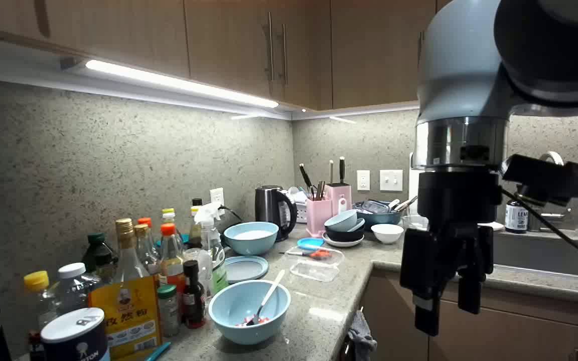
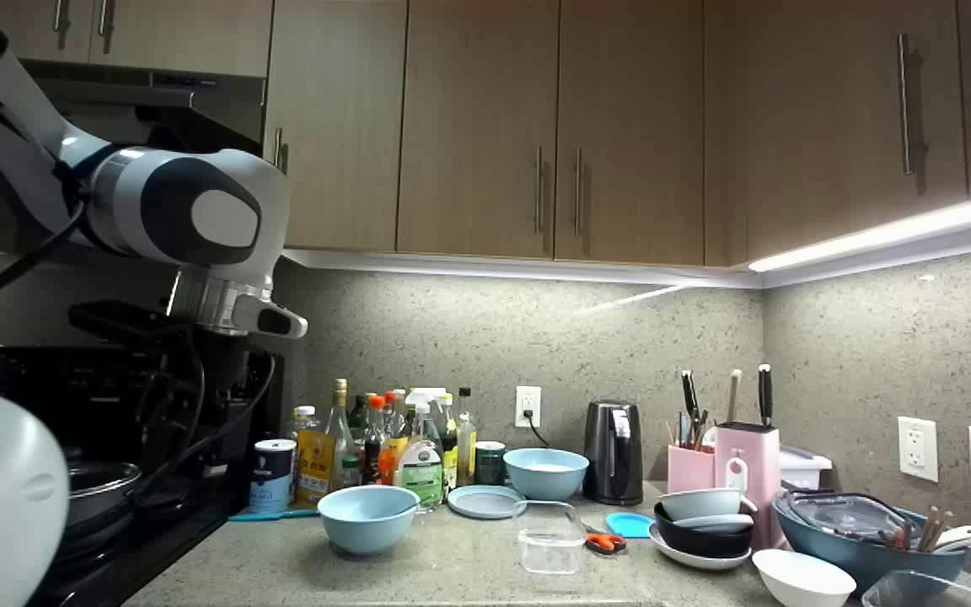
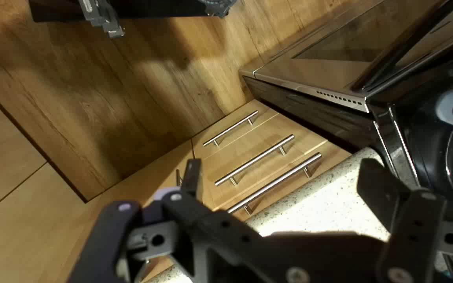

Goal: Move the spoon from the blue bowl to the clear bowl

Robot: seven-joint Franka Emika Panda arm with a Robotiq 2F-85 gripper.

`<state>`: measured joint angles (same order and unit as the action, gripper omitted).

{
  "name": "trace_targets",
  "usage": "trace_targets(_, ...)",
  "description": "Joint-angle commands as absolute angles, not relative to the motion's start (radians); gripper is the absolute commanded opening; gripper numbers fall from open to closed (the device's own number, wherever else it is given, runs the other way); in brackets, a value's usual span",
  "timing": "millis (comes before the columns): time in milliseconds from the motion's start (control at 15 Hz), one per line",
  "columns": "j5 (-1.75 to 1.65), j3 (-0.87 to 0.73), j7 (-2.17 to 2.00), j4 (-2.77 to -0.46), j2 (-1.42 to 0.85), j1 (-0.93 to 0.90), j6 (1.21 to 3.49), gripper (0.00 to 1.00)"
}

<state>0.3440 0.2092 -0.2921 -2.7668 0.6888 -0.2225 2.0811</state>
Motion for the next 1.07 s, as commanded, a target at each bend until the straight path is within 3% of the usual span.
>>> trace_targets(0,0.346,0.212,-0.290,-2.765,0.690,-0.218,2.078,1.00)
trace_targets(467,0.346,0.212,-0.290,-2.765,0.690,-0.218,2.078,1.00)
trace_targets(1000,0.049,0.378,-0.415,-2.454,0.356,-0.125,2.196,1.00)
